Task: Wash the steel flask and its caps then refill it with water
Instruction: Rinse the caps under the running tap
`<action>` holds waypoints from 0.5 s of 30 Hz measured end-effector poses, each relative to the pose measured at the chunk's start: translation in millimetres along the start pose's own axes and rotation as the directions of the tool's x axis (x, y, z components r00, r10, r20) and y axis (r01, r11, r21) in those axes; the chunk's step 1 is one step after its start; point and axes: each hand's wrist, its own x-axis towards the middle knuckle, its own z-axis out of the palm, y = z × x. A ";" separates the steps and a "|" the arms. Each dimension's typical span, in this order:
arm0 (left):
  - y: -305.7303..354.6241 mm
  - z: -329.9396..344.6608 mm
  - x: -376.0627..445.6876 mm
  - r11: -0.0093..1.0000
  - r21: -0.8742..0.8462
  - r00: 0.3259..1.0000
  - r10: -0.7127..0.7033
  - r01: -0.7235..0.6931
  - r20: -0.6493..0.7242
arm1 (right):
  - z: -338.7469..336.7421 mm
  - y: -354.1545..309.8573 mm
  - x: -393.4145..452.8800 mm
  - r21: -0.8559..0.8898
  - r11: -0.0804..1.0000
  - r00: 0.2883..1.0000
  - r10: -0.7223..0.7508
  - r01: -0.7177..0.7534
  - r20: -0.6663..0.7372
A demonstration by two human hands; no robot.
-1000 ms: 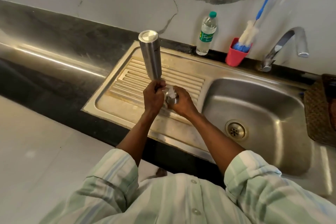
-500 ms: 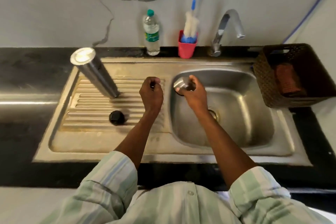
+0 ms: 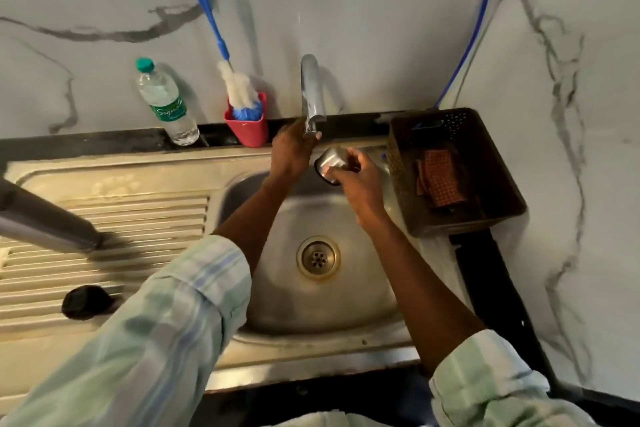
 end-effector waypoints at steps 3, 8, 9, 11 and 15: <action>7.5 5.3 24.8 0.989 0.058 0.991 -0.132 0.134 -0.029 | -3.7 -4.8 12.4 -0.107 0.992 0.996 -0.058 0.064 0.061; -0.7 7.0 34.3 0.978 0.078 0.977 -0.183 0.192 -0.107 | 6.2 -6.0 25.9 -0.178 0.975 0.987 -0.111 0.130 0.115; 1.5 5.5 31.7 0.981 0.052 0.977 -0.181 0.188 -0.116 | 8.6 -6.5 27.1 -0.175 0.975 0.986 -0.119 0.138 0.117; 5.0 2.3 27.6 0.983 0.006 0.975 -0.181 0.183 -0.130 | 13.0 -7.7 29.1 -0.167 0.976 0.984 -0.119 0.141 0.132; 0.5 1.7 25.1 0.964 -0.116 0.963 -0.252 0.241 -0.096 | 17.2 -4.7 30.4 -0.190 0.969 0.978 -0.128 0.158 0.164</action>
